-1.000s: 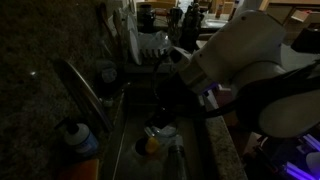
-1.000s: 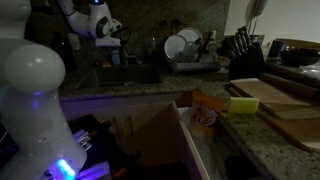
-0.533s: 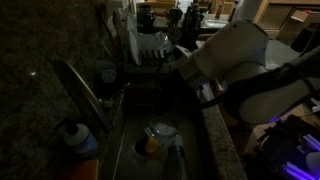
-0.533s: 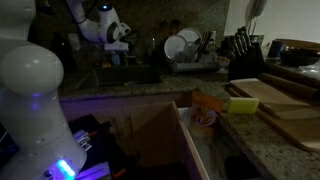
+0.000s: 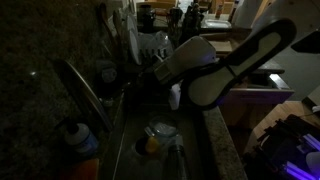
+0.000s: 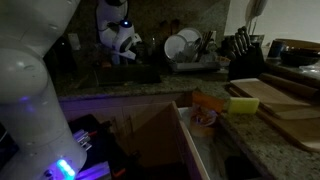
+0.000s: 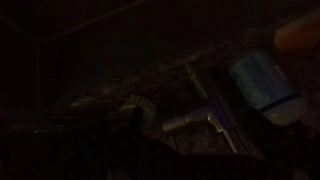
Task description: Open the tap
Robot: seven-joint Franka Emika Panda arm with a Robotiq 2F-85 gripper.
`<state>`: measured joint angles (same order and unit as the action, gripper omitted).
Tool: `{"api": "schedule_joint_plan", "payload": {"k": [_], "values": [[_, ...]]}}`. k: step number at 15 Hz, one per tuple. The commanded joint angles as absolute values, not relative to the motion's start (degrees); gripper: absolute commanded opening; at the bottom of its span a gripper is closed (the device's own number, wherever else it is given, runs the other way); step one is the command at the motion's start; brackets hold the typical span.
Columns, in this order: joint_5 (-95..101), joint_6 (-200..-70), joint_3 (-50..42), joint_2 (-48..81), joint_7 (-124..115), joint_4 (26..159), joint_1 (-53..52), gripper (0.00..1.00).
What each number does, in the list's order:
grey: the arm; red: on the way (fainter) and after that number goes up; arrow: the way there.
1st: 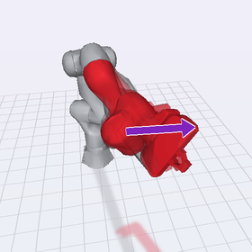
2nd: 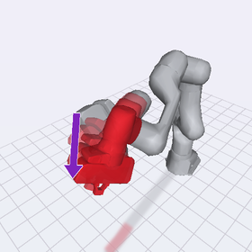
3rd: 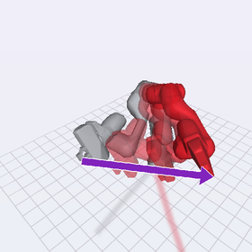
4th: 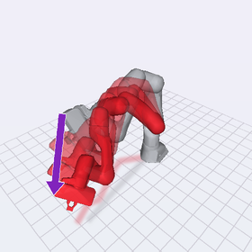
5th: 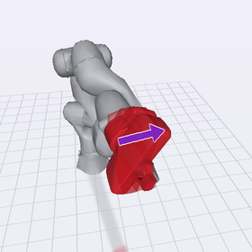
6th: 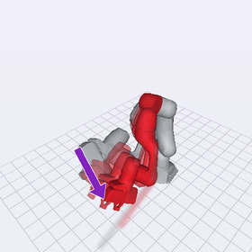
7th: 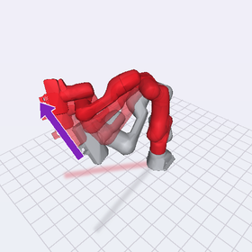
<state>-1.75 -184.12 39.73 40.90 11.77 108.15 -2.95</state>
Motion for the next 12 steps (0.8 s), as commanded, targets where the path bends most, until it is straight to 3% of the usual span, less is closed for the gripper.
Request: {"api": "schedule_joint_plan", "payload": {"k": [1, 5, 12], "values": [[0.55, -182.62, 42.48, 43.66, 10.32, 105.54, -0.71, 1.0], [1.61, -182.66, 45.81, 47.34, 11.39, 102.9, 1.95, 1.0], [10.69, -190.88, 43.65, 55.81, 12.87, 96.68, -3.77, 1.0]]}}
